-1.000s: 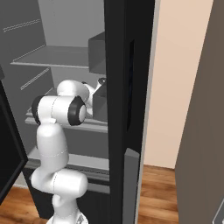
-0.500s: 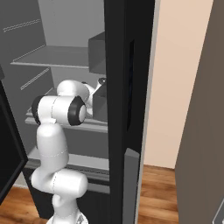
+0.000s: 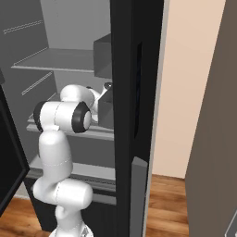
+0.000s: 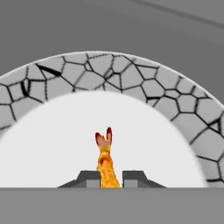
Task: Retrieve the shrimp from the fridge and place it on the cutting board.
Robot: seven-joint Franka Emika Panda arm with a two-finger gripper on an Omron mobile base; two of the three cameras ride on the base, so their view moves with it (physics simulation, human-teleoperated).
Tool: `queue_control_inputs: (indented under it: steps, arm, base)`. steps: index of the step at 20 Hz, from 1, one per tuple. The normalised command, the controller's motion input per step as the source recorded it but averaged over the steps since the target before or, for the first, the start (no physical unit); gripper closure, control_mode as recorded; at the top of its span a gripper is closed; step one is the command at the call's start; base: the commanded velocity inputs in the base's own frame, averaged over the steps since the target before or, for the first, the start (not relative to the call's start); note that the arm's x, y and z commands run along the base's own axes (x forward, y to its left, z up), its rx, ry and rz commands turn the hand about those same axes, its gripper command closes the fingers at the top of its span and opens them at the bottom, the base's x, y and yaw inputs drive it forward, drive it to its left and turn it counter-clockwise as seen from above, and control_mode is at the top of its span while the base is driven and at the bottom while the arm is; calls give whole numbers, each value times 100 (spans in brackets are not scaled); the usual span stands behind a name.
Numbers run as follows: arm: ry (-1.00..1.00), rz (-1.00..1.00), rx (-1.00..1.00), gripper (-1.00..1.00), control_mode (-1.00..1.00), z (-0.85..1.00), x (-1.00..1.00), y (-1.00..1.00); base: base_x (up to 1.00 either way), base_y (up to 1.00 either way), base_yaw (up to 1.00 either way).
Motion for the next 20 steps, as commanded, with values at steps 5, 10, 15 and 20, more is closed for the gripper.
queue_control_inputs:
  steps: [5,10,15,20]
  arm:
    - [-1,0,0,100,-100,0,-7,0]
    - [-20,-4,0,100,-100,0,-40,2]
    - [-22,-8,0,100,-100,0,-39,4]
    - [-15,-1,0,100,-100,29,-48,0]
  base:
    - [0,0,0]
    - [0,0,0]
    - [0,0,0]
    - [0,0,0]
